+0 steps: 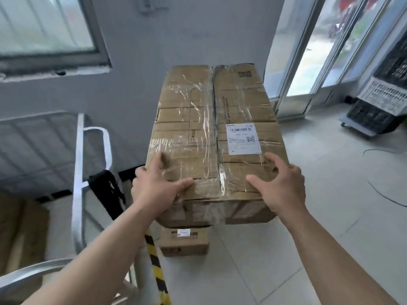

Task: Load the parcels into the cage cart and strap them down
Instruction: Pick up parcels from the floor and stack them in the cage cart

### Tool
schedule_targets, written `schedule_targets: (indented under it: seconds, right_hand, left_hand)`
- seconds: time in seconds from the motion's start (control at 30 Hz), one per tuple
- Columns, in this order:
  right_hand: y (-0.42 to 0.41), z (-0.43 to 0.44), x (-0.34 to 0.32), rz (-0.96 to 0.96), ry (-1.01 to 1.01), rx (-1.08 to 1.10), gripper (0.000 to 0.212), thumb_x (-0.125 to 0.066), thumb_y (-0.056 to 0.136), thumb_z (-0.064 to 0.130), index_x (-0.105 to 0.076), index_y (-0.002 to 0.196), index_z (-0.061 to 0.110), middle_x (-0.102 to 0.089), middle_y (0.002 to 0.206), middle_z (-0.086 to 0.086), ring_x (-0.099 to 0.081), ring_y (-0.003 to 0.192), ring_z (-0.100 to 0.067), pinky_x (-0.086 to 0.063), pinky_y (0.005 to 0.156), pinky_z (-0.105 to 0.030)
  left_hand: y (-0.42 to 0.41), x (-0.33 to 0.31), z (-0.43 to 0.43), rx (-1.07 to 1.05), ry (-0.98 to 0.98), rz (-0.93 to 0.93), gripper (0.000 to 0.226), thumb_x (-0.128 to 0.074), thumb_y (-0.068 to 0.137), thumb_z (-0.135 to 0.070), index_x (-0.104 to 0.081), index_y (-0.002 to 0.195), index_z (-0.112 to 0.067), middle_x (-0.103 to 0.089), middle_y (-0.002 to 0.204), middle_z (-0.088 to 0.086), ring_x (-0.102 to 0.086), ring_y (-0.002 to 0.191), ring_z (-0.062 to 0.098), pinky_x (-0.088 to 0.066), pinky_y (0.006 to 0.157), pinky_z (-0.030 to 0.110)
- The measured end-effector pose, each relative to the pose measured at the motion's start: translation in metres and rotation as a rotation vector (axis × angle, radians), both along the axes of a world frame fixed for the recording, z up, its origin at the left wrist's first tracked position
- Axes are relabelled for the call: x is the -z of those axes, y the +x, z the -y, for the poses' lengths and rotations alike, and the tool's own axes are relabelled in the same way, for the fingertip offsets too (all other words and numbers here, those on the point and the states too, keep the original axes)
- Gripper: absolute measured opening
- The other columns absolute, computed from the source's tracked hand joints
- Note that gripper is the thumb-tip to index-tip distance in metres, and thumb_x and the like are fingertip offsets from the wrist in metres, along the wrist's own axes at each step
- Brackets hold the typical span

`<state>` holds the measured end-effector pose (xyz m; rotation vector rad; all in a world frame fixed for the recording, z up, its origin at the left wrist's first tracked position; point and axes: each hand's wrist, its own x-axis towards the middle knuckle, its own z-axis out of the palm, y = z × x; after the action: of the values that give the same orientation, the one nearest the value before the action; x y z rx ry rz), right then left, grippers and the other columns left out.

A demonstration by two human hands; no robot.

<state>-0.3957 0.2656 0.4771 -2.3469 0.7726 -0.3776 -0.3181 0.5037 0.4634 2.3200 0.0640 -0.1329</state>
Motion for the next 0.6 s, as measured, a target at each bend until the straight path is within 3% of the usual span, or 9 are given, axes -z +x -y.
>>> schedule_targets:
  seconds: [0.33,0.6]
  right_hand:
    - [0.069,-0.185,-0.091,0.172,-0.021,-0.312,0.076,-0.075,0.071,0.053,-0.041,0.138,0.041,-0.040,0.135,-0.009,-0.037,0.125,-0.027,-0.033,0.106,-0.040]
    - [0.122,-0.388,-0.099,0.192,0.062,-0.478,0.073,-0.076,0.070,0.051,-0.044,0.134,0.042,-0.041,0.130,-0.006,-0.042,0.120,-0.025,-0.035,0.106,-0.037]
  left_hand:
    - [0.017,-0.071,-0.202,-0.280,-0.119,0.182,0.112,-0.080,0.046,-0.071,-0.024,0.141,-0.053,-0.036,0.132,0.006,-0.048,0.119,0.032,-0.043,0.103,0.049]
    - [0.027,-0.089,-0.411,-0.428,-0.081,0.205,0.119,-0.079,0.040,-0.074,-0.025,0.143,-0.050,-0.035,0.135,0.007,-0.048,0.121,0.030,-0.040,0.107,0.047]
